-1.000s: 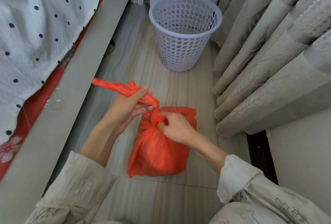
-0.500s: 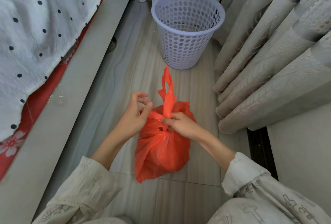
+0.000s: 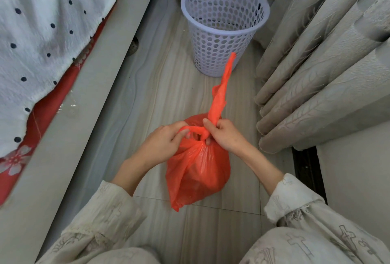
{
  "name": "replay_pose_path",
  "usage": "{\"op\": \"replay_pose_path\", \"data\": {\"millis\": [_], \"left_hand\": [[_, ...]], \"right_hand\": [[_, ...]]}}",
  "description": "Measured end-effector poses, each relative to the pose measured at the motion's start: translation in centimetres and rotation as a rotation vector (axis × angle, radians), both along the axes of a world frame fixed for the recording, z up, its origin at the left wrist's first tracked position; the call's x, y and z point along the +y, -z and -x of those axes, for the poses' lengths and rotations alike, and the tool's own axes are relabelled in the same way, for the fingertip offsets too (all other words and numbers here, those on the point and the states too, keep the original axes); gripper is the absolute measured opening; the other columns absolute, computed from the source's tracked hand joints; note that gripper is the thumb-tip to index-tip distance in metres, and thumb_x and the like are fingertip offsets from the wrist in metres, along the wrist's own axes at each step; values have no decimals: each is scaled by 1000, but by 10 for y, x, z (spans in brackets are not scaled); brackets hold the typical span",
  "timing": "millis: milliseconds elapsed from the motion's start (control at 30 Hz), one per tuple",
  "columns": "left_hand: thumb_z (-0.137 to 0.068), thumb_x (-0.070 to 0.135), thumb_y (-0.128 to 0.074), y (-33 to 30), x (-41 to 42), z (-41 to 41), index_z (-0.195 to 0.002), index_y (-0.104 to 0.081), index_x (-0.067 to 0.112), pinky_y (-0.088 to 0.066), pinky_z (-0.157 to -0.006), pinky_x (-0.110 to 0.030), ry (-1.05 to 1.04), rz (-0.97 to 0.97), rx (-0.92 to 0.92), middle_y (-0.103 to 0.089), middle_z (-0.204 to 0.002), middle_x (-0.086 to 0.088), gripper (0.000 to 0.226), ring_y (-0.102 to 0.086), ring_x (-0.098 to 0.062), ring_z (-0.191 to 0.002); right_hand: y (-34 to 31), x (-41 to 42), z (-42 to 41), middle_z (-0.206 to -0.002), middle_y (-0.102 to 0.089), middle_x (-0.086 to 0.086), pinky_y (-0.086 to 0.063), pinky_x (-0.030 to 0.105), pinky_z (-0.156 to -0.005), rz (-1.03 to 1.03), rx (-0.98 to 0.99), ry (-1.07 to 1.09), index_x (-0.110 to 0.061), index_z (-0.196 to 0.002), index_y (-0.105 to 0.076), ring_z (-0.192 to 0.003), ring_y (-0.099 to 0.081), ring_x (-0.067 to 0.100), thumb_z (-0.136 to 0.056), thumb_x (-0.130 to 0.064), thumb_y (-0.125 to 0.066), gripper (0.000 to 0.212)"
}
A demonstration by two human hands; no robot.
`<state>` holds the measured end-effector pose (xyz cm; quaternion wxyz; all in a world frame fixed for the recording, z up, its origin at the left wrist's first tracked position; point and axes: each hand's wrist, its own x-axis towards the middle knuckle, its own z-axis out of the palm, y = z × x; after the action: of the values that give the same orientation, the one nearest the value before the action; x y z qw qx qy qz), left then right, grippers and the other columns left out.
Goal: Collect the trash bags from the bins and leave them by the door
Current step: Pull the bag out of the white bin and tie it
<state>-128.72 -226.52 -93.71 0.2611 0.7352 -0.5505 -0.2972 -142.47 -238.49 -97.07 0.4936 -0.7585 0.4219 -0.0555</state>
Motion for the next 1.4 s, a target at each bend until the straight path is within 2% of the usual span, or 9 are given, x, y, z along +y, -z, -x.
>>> {"op": "replay_pose_path", "data": {"millis": [200, 533, 667, 800, 900, 1000, 1100, 1267, 1400], "left_hand": [[-95, 17, -42, -21, -6, 14, -62, -44, 14, -21, -37, -10, -241, 142, 496, -34, -35, 11, 33, -28, -2, -34], [-83, 23, -39, -26, -9, 14, -55, -34, 13, -11, -35, -16, -389, 86, 1024, -22, -31, 12, 30, -16, -3, -29], [-84, 16, -29, -17, -9, -4, -43, -41, 18, -15, -35, -16, -762, -77, 1429, -23, -28, 8, 43, -20, -6, -27], [-68, 5, -34, -8, -3, -13, -53, -44, 14, -26, -36, -11, -1087, -92, 1751, -32, -33, 6, 20, -27, -8, -29], [-73, 12, -35, -5, -1, -19, -63, -51, 14, -35, -46, -18, -1037, -172, 1503, -50, -41, 4, 20, -42, -9, -34], [-86, 29, -40, -8, 7, -30, -79, -57, 14, -41, -55, -22, -952, -276, 775, -63, -72, -5, 24, -57, -16, -59], [-88, 17, -48, -11, 6, -37, -88, -64, 12, -45, -75, -28, -821, 61, 162, -62, -88, -5, 17, -60, -17, -81], [-87, -1, -45, -12, -17, -15, -86, -62, 13, -43, -48, -12, -257, -92, 289, -63, -70, 0, 22, -57, 5, -46], [-70, 33, -58, 8, -5, 0, -88, -71, 19, -49, -78, -23, 19, -103, 32, -71, -93, 1, 26, -65, -6, -86]], "right_hand": [[2, -8, 8, -34, -55, -11, -30, 17, -53, -81, -103, 189, -21, -50, -56, -37, -47, -6, -97, -33, -38, 52], [-11, -7, 10, -31, -50, -9, -29, 6, -39, -260, -174, 251, -18, -57, -56, -33, -41, -2, -98, -30, -39, 46], [-12, -5, 8, -37, -54, -9, -33, 18, -48, -376, -191, 194, -18, -62, -59, -45, -44, 3, -99, -30, -37, 44], [-8, 3, 11, -46, -59, -9, -36, 15, -46, -520, -196, 14, -8, -92, -66, -44, -47, -3, -97, -28, -41, 33], [-7, 4, 14, -48, -56, -10, -37, 8, -46, -544, -215, -5, -5, -101, -67, -44, -47, -3, -95, -24, -46, 29], [-7, 1, 18, -42, -51, -10, -34, 10, -44, -555, -269, 117, -17, -70, -65, -39, -45, -2, -94, -23, -49, 30], [-5, 6, 16, -39, -52, -10, -33, 11, -43, -492, -250, 140, -18, -56, -56, -36, -44, -2, -93, -23, -52, 38], [-5, 16, 7, -52, -55, -6, -37, 15, -53, -470, -219, 37, -18, -54, -56, -51, -47, 5, -91, -24, -54, 38], [-4, 11, 13, -45, -52, -9, -35, 18, -54, -528, -346, 165, -15, -53, -51, -48, -45, 5, -93, -20, -51, 40]]}}
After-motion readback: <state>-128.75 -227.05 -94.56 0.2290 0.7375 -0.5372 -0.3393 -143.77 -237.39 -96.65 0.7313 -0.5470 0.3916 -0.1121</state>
